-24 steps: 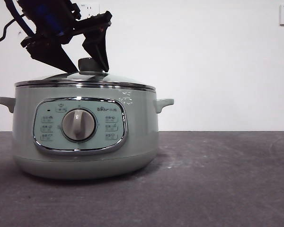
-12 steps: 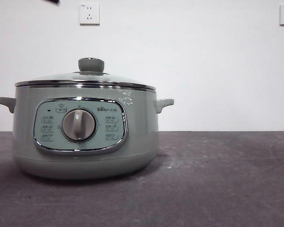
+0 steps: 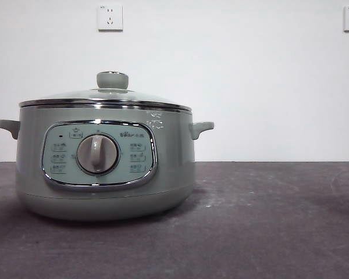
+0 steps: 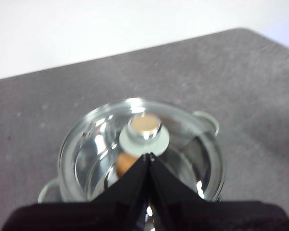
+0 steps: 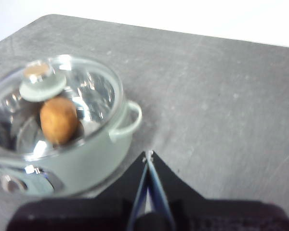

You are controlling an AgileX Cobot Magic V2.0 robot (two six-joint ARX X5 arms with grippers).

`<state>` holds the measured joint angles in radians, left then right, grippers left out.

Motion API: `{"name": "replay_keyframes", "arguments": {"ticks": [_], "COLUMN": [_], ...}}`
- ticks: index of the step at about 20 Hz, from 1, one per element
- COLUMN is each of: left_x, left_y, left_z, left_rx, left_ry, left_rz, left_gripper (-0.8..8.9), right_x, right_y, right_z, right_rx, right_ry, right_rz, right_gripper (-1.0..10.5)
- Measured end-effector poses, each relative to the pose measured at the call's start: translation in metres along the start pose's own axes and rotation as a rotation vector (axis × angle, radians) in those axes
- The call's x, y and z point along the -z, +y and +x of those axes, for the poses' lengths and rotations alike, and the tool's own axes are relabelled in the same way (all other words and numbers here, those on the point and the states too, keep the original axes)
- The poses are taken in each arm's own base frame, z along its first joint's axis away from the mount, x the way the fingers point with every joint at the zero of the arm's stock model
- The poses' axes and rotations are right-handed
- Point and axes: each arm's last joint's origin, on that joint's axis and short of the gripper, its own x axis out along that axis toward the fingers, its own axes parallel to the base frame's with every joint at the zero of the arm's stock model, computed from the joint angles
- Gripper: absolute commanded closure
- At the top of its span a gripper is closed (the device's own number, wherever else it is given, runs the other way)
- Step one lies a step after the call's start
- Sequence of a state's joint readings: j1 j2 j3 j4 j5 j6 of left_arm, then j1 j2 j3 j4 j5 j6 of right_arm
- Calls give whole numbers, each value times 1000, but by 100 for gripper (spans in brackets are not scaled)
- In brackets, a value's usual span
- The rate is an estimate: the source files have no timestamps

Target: Pick up the potato,open the lid,put the potato in the pot,close the lid

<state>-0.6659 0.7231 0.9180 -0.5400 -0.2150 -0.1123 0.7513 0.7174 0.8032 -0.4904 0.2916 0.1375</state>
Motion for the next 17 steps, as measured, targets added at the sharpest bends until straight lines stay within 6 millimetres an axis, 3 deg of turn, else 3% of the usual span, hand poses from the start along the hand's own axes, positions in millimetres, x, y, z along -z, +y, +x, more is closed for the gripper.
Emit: {"name": "replay_keyframes", "arguments": {"ticks": [3,7,17], "left_x": [28,49,56], "left_y": [-2,-4,-4], "left_z": [2,6,10], "left_rx": [8,35,37], "left_ry": [-10,-19,52], "left_rz": [11,17,35], "left_gripper": [822,819,817], "right_x": [26,36,36], "right_y": [-3,-4,-4], "right_z": [2,3,4], "right_rx": [-3,0,-1], "right_ry": [-22,-2,-3], "right_rz": [8,19,70], "right_gripper": [954,946,946]}}
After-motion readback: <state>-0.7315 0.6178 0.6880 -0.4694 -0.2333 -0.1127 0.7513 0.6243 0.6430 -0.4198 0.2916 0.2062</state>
